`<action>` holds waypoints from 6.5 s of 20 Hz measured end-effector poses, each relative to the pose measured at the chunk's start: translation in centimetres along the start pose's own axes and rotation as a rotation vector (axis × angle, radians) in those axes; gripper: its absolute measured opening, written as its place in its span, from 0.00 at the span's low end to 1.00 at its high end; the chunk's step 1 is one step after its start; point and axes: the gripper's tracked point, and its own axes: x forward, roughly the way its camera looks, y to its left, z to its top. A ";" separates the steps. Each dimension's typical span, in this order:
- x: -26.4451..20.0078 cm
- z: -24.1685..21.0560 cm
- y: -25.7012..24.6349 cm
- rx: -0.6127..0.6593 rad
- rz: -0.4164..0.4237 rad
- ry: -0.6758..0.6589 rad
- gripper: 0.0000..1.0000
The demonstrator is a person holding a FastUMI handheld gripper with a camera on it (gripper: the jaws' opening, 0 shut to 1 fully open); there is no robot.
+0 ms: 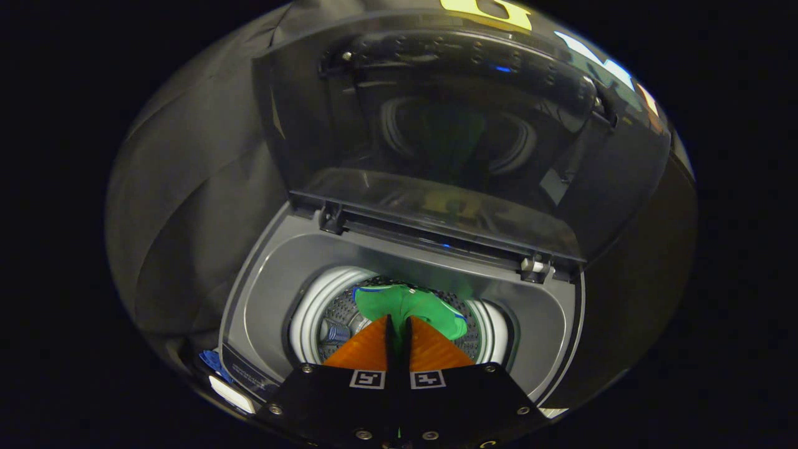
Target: Put the clothes into the washing machine and then close the washing machine lid.
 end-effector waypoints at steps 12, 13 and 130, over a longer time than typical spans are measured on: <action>1.0 -2.6 -1.4 0.107 0.020 0.071 0.96; 0.8 -2.8 -1.3 0.100 0.032 0.080 0.96; -31.1 1.4 -13.4 0.077 0.005 -0.728 0.95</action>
